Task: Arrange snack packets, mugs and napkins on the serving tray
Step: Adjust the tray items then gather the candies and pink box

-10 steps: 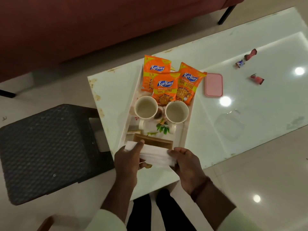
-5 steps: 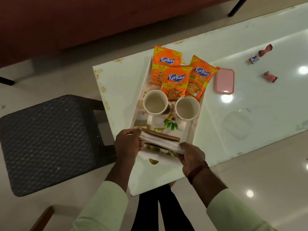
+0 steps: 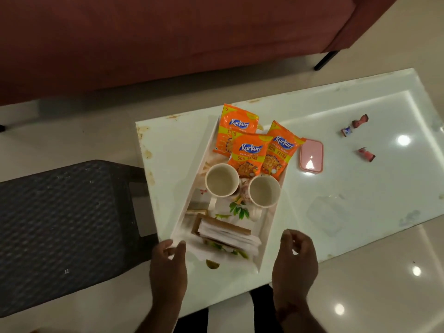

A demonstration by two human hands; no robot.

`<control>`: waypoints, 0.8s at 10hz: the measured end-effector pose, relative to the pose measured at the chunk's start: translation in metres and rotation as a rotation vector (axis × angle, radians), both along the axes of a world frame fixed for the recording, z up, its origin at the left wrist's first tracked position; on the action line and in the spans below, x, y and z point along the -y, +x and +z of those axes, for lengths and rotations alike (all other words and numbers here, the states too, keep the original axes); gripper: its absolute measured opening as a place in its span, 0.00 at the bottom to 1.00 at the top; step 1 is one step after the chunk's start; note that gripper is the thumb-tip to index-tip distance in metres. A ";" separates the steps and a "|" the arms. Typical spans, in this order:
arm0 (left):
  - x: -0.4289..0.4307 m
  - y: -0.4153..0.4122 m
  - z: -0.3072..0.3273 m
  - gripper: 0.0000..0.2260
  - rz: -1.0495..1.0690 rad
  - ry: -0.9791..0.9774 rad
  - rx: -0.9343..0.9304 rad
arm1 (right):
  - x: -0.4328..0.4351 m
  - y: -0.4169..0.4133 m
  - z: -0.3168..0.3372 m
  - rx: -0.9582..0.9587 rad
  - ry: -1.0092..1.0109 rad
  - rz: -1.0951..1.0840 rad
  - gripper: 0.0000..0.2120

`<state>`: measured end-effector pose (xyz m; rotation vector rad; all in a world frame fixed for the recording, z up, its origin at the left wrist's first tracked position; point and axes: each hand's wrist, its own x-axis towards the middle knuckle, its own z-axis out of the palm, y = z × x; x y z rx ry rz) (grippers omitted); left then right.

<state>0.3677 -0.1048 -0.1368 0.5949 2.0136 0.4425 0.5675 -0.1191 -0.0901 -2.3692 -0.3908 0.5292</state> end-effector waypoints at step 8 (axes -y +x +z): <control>0.059 0.112 -0.032 0.16 0.849 0.064 0.273 | -0.340 0.124 -0.035 -0.069 -0.629 1.270 0.17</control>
